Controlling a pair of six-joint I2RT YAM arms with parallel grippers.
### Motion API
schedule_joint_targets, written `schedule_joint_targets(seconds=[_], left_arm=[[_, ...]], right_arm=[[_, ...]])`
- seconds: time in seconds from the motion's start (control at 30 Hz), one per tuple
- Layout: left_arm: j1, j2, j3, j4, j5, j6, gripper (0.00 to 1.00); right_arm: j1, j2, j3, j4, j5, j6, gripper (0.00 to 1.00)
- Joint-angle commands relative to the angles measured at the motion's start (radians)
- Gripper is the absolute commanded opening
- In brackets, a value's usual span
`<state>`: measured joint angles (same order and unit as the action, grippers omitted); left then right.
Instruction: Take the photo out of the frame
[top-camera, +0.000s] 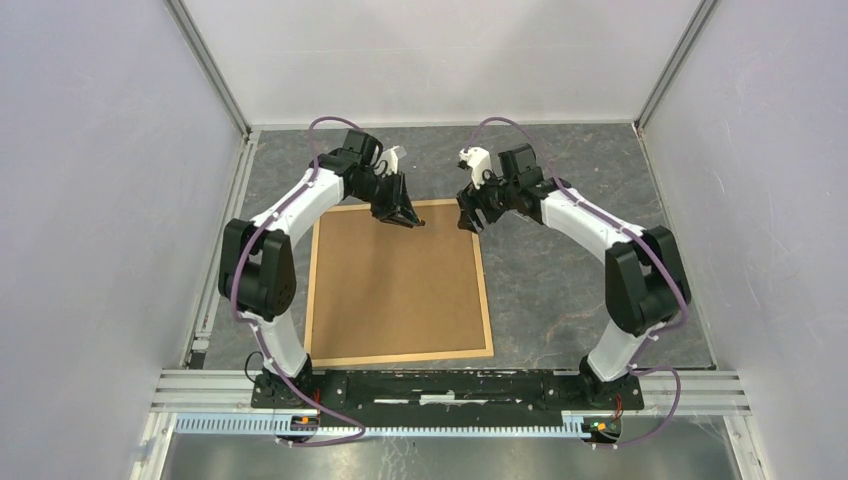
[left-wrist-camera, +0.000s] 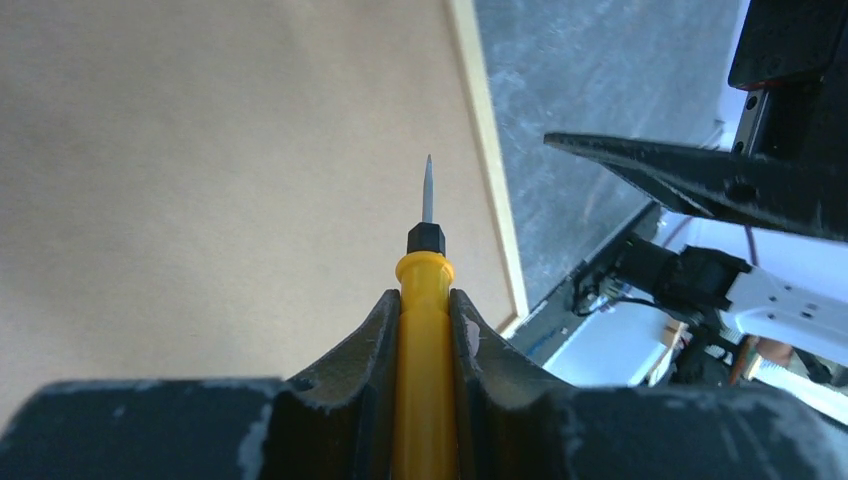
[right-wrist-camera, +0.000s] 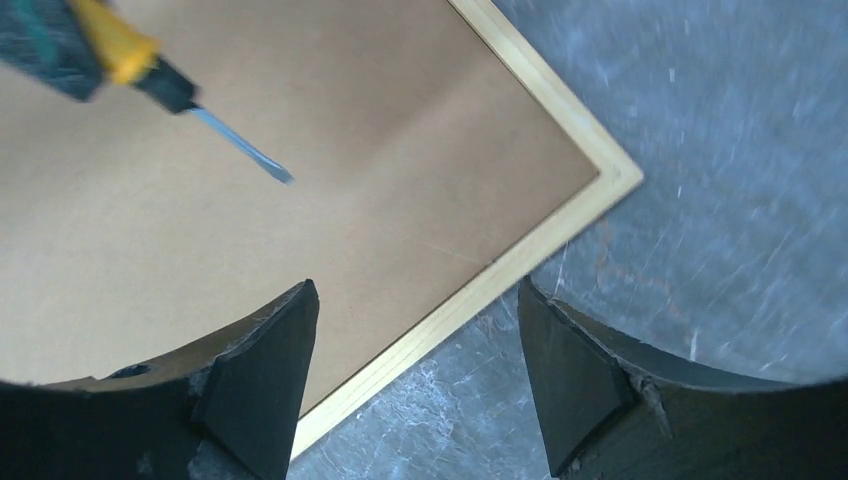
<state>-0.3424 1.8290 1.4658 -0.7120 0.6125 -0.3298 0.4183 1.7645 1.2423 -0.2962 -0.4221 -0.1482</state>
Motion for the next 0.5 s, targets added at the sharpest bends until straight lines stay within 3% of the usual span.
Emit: schedule_joint_targets(seconds=[0.0, 0.3, 0.47], left_arm=[[0.005, -0.061, 0.043, -0.025, 0.164, 0.007, 0.02], [0.003, -0.066, 0.040, -0.062, 0.338, 0.000, 0.02], [-0.005, -0.081, 0.020, -0.067, 0.353, 0.001, 0.02]], right_arm=[[0.036, -0.101, 0.005, -0.042, -0.167, -0.279, 0.78], [0.139, -0.085, 0.081, -0.141, -0.263, -0.440, 0.65], [0.184, -0.078, 0.091, -0.140, -0.244, -0.467, 0.46]])
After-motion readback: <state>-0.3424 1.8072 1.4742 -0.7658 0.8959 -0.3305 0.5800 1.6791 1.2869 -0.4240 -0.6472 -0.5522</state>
